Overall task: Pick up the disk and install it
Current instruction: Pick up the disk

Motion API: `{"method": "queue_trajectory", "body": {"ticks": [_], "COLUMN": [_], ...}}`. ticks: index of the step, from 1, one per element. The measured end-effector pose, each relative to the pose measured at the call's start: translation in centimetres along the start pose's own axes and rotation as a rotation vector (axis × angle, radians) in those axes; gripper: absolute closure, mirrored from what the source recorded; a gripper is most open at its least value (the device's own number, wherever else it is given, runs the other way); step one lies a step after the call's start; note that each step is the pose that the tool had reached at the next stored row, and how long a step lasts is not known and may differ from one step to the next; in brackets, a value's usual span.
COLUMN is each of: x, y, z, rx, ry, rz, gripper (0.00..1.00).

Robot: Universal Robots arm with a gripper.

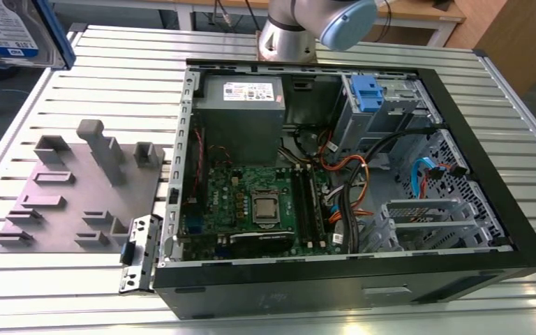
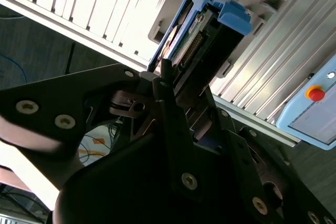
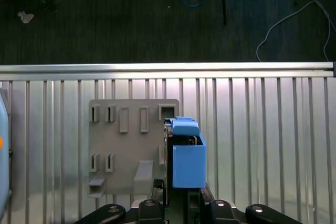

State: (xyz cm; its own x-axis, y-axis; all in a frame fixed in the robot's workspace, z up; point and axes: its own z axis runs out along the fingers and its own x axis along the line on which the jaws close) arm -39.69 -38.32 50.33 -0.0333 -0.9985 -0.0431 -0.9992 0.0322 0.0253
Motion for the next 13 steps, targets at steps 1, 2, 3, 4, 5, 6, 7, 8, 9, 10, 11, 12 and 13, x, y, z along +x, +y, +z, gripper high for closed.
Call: {"method": "queue_trajectory", "body": {"ticks": [1,2,3,4,5,6,7,8,9,10,11,12,13], "x": [-0.01,-0.01,-0.01,-0.02,-0.02,-0.02,-0.03,-0.03,-0.04,-0.04,-0.05,-0.05,-0.06], "y": [-0.14,-0.28,-0.41,-0.55,-0.68,-0.81,-0.95,-1.07,-1.2,-1.34,-1.47,-1.59,-1.73], "z": [0.0,-0.01,-0.01,-0.01,-0.01,-0.01,-0.02,-0.02,-0.03,-0.03,-0.03,-0.03,-0.04], "rx": [0.0,0.0,0.0001,0.0,0.0001,0.0001,0.0001,0.0,0.0,0.0001,0.0001,0.0,0.0001], "ry": [0.0,0.0,-0.0001,-0.0001,-0.0001,-0.0001,-0.0001,0.0,-0.0001,-0.0001,-0.0001,-0.0001,-0.0001], "rz": [0.0,0.0,0.0,0.0,0.0,0.0,0.0,0.0,0.0,0.0,0.0,0.0,0.0], "gripper": [0.65,0.65,0.65,0.65,0.65,0.65,0.65,0.65,0.65,0.65,0.65,0.65,0.65]}}
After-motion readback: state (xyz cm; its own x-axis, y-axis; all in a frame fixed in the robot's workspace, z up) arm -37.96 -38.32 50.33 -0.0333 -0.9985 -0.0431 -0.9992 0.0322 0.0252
